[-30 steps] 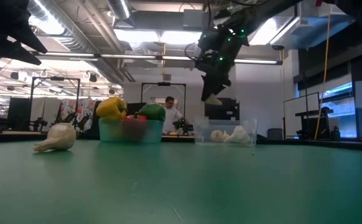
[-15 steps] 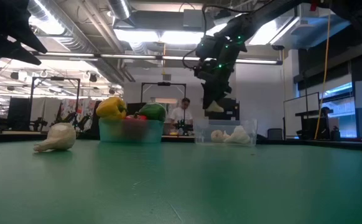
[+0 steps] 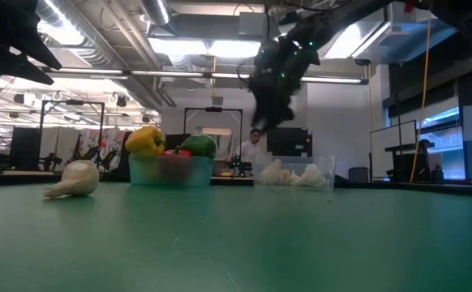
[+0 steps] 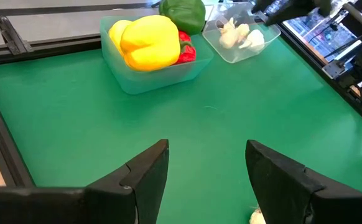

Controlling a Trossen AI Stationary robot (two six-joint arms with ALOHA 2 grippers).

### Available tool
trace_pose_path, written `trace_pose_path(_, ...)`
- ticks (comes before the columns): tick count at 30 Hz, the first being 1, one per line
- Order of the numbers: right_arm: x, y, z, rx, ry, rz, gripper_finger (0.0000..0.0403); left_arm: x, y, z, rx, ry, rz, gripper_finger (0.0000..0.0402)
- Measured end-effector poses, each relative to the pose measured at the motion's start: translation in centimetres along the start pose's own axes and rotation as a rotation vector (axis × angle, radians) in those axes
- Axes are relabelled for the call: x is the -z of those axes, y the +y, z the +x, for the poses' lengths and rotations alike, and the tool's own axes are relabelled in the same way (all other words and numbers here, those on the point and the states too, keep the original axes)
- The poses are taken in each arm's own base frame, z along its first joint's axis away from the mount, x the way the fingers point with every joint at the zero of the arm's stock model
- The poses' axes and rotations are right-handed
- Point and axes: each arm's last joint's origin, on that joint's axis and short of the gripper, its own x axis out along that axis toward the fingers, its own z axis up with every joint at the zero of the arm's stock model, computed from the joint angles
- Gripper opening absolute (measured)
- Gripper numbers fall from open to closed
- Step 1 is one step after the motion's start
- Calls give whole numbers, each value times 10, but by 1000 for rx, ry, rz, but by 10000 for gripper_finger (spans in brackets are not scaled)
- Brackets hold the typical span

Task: Sort produce into baskets
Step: Put the garlic into the transparent bin

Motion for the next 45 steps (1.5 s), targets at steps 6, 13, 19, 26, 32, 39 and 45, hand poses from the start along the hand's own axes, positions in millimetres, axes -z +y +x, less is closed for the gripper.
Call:
trace_pose_path(6, -22, 59, 1, -333, -179, -84, 256, 0, 0, 0, 0, 0, 0, 208)
trace_pose_path(13, -30, 163, 7, -426, -438, -450, 254, 0, 0, 0, 0, 0, -1, 208)
trace_pose_path(19, -17, 230, 34, -367, -570, -637, 254, 0, 0, 0, 0, 0, -3, 208)
trace_pose_path(26, 3, 262, 89, -398, -592, -721, 254, 0, 0, 0, 0, 0, -18, 208)
trace_pose_path(32, 10, 272, 121, -456, -672, -731, 254, 0, 0, 0, 0, 0, -30, 208)
trace_pose_path(39, 14, 270, 148, -489, -717, -663, 254, 0, 0, 0, 0, 0, -57, 208)
trace_pose_path(45, 27, 271, 172, -496, -664, -667, 254, 0, 0, 0, 0, 0, -57, 208)
